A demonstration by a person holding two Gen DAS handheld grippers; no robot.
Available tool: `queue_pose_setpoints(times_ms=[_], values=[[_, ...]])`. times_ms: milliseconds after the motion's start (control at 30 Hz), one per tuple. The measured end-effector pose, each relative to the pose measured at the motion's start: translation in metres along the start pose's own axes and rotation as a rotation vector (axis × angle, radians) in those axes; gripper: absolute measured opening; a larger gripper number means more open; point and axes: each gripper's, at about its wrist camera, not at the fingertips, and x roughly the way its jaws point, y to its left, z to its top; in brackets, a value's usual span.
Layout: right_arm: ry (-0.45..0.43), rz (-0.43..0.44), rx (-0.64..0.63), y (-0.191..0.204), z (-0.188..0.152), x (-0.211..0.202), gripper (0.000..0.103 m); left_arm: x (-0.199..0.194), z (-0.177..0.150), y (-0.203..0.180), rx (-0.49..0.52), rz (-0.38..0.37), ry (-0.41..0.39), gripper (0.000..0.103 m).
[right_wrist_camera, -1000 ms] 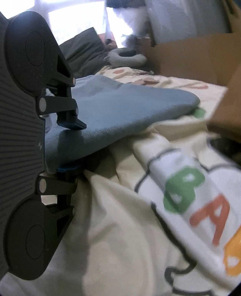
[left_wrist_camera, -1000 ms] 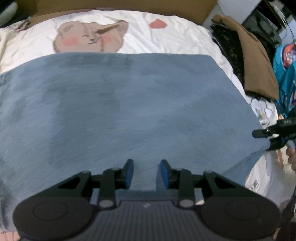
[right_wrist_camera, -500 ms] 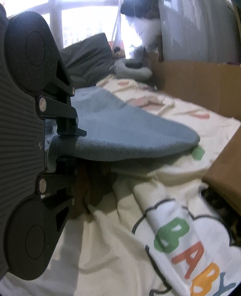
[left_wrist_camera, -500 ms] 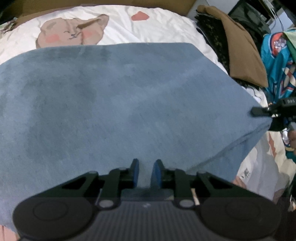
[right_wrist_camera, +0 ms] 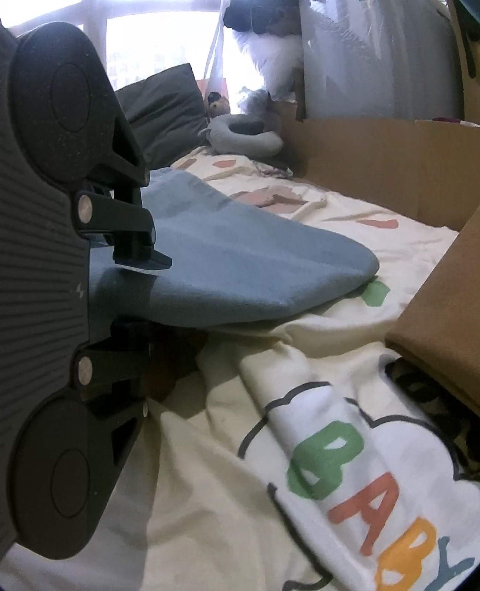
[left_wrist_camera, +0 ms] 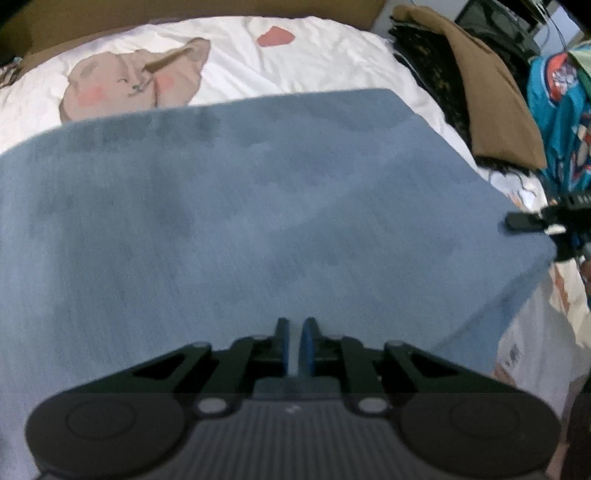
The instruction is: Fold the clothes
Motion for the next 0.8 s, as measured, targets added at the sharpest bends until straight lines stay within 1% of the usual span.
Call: queue_pose_setpoints(times_ms=[233, 367, 467, 567, 667, 800], values=[[0.008, 0.001, -0.017, -0.002, 0.008, 0.007, 0.028, 0.010, 0.035, 0.019, -0.035, 0.024, -0.027, 0.007], [0.009, -0.026, -0.045, 0.001, 0.014, 0.012, 0.028, 0.016, 0.053, 0.020, -0.043, 0.082, -0.052, 0.005], [0.013, -0.025, -0.065, 0.005, 0.019, 0.016, 0.028, 0.019, 0.064, 0.022, -0.049, 0.098, -0.071, 0.005], [0.015, -0.028, -0.088, 0.009, 0.024, 0.021, 0.028, 0.023, 0.081, 0.025, -0.051, 0.117, -0.090, 0.002], [0.008, -0.054, -0.103, 0.011, 0.027, 0.024, 0.027, 0.027, 0.094, 0.031, -0.054, 0.159, -0.107, 0.002], [0.004, -0.059, -0.114, 0.015, 0.030, 0.028, 0.027, 0.030, 0.107, 0.034, -0.056, 0.206, -0.117, 0.002]])
